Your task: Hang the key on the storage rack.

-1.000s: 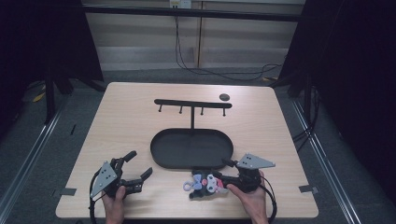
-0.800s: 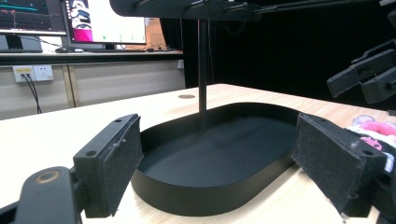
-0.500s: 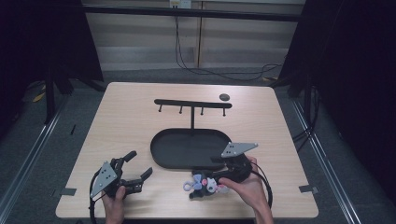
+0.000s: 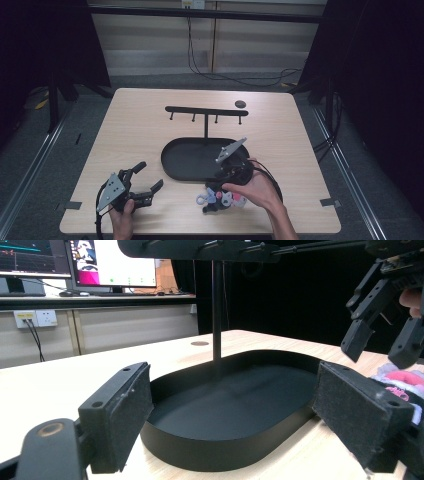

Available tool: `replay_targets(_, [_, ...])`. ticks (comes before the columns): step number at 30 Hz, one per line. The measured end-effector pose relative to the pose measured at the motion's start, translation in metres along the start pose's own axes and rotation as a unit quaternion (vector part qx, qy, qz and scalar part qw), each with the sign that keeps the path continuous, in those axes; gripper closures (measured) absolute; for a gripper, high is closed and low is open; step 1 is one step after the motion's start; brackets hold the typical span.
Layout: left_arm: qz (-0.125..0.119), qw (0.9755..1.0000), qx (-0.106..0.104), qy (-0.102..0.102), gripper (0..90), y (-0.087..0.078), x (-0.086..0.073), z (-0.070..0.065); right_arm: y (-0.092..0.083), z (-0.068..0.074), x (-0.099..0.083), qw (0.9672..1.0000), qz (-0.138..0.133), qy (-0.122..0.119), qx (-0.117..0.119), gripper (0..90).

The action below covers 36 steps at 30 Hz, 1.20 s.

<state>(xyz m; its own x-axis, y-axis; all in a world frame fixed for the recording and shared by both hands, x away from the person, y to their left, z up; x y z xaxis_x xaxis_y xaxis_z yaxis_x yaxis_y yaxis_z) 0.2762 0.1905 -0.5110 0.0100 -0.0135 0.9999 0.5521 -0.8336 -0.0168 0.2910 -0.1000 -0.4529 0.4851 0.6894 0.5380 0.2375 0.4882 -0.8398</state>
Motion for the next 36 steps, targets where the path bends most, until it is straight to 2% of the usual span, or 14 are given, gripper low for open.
replay_targets(1, [0.000,1.0000,-0.005,0.002,15.6,0.000,0.000,0.000,0.003,0.001,0.006,0.9998,0.017,-0.008,0.003,49.5])
replay_targets(4, [-0.002,1.0000,0.001,-0.003,15.6,0.000,0.000,0.000,0.006,0.002,0.013,0.9993,0.033,-0.018,0.002,48.3])
replay_targets(6, [0.000,1.0000,-0.004,0.001,15.6,0.000,0.000,0.000,0.007,0.003,0.014,0.9991,0.038,-0.019,0.006,48.7])
replay_targets(7, [0.001,1.0000,-0.006,0.003,15.6,0.000,0.000,0.000,0.010,0.003,0.017,0.9980,0.057,-0.027,0.005,50.4])
replay_targets(14, [0.000,1.0000,-0.005,0.002,15.6,0.000,0.000,0.000,0.017,0.007,0.023,0.9950,0.091,-0.039,0.017,55.2])
replay_targets(16, [0.000,1.0000,-0.006,0.002,15.5,0.000,0.000,0.000,0.021,0.009,0.028,0.9927,0.108,-0.051,0.016,57.3])
replay_targets(18, [0.000,1.0000,-0.006,0.002,15.6,0.000,0.000,0.000,0.022,0.009,0.029,0.9923,0.110,-0.053,0.016,58.5])
replay_targets(22, [0.000,1.0000,-0.006,0.002,15.6,0.000,0.000,0.000,0.030,0.011,0.032,0.9874,0.139,-0.068,0.035,63.1])
replay_targets(25, [0.000,1.0000,-0.006,0.002,15.6,0.000,0.000,0.000,0.036,0.012,0.032,0.9849,0.153,-0.072,0.036,64.4])
replay_targets(27, [-0.002,1.0000,-0.003,-0.002,15.6,0.000,0.000,-0.001,0.040,0.012,0.033,0.9832,0.160,-0.079,0.038,64.3])
replay_targets(30, [-0.002,1.0000,-0.002,-0.001,15.6,0.000,0.000,0.000,0.044,0.013,0.034,0.9829,0.161,-0.084,0.034,63.3])
replay_targets(32, [-0.002,1.0000,-0.004,-0.002,15.6,0.000,0.000,-0.001,0.048,0.012,0.033,0.9815,0.168,-0.084,0.038,62.2])
replay_targets(33, [-0.002,1.0000,-0.003,-0.001,15.6,0.000,0.000,0.000,0.053,0.011,0.031,0.9795,0.177,-0.084,0.045,61.6])
replay_targets(36, [-0.002,1.0000,-0.003,-0.001,15.5,0.000,0.000,0.000,0.057,0.011,0.030,0.9776,0.186,-0.088,0.044,61.0])
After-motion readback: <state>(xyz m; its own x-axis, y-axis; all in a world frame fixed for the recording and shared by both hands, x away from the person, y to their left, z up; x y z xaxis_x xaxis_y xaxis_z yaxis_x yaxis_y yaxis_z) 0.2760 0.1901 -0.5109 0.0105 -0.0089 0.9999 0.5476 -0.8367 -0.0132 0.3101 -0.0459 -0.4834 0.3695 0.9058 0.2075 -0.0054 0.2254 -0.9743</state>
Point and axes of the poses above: each handheld gripper's, and its own axes: y roughly forward along the jaws, x roughly out of its top, z roughly to its left, the point moved 4 cm from there along y, roughly forward along the jaws, and after that the axes turned 8 degrees about -x, right-handed, at the moved point
